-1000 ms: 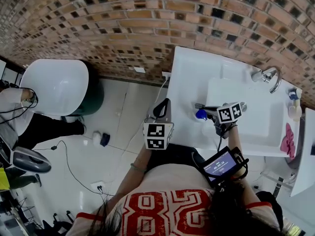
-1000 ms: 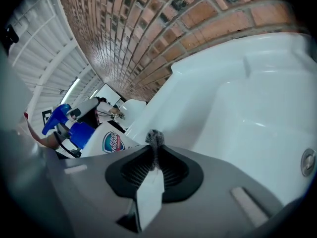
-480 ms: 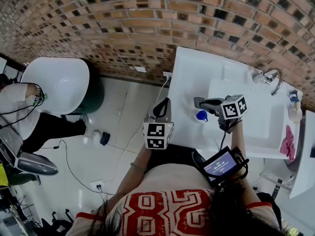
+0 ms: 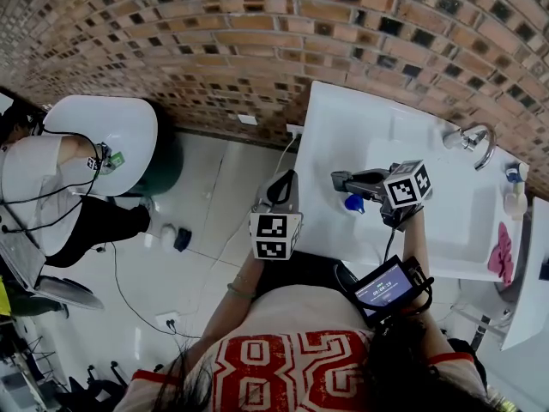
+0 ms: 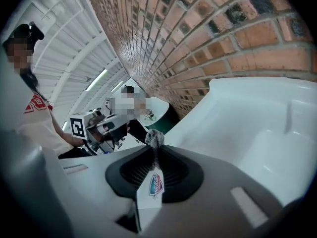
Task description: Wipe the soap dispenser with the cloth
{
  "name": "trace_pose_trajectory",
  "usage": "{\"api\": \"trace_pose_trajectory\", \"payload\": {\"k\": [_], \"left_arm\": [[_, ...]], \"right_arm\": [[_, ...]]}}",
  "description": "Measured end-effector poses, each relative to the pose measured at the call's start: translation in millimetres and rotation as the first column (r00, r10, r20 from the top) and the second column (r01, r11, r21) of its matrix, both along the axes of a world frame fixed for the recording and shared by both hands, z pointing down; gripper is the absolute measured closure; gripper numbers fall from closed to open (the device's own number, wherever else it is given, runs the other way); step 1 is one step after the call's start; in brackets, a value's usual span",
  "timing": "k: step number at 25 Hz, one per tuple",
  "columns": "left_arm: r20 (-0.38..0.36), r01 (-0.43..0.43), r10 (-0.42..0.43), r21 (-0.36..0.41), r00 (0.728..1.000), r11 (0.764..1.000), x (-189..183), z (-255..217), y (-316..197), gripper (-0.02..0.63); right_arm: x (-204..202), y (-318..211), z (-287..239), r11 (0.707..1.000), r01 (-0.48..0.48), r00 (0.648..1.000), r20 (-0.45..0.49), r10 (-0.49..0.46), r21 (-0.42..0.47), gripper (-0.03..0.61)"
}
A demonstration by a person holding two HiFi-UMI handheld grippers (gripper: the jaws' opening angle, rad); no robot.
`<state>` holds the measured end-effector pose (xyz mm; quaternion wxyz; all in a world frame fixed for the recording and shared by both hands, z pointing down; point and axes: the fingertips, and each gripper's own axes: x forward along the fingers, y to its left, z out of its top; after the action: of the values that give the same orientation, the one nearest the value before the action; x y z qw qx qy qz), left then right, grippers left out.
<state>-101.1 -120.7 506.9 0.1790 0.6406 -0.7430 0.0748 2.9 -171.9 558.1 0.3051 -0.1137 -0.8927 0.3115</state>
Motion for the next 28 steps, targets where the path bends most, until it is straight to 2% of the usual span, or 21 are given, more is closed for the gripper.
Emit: {"api": "trace_pose_trajectory", "payload": {"k": [8,18,21,24,28], "left_arm": [[0.001,0.012,-0.012,0.001,1.0,1.0,-6,-1,4,0.61],[0.004,0.007,-0.007,-0.003,1.0,1.0,-6,-1,5,0.611],[0.004,0.004,-0.004,-0.003,1.0,1.0,-5,-1,5,0.61],[0.002,0.0,0.0,-0.002,1.0,1.0,-4,-1,5,0.611],[-0.002,-0.004,0.004,-0.004,1.0,1.0,-1,-1,8,0.609]], "right_arm": [[13,-4,43,0.993,-0.101,0.992,-0.082,0.096,-0.068,0.531],[37,-10,88,0.959,-0.259,0.956,-0.173,0.238,-0.115,0.531],[39,-9,91,0.955,-0.279,0.949,-0.178,0.258,-0.1,0.531],[41,-11,80,0.95,-0.309,0.942,-0.156,0.298,-0.049,0.531],[46,-28,49,0.905,-0.424,0.901,-0.082,0.426,0.037,0.531]]}}
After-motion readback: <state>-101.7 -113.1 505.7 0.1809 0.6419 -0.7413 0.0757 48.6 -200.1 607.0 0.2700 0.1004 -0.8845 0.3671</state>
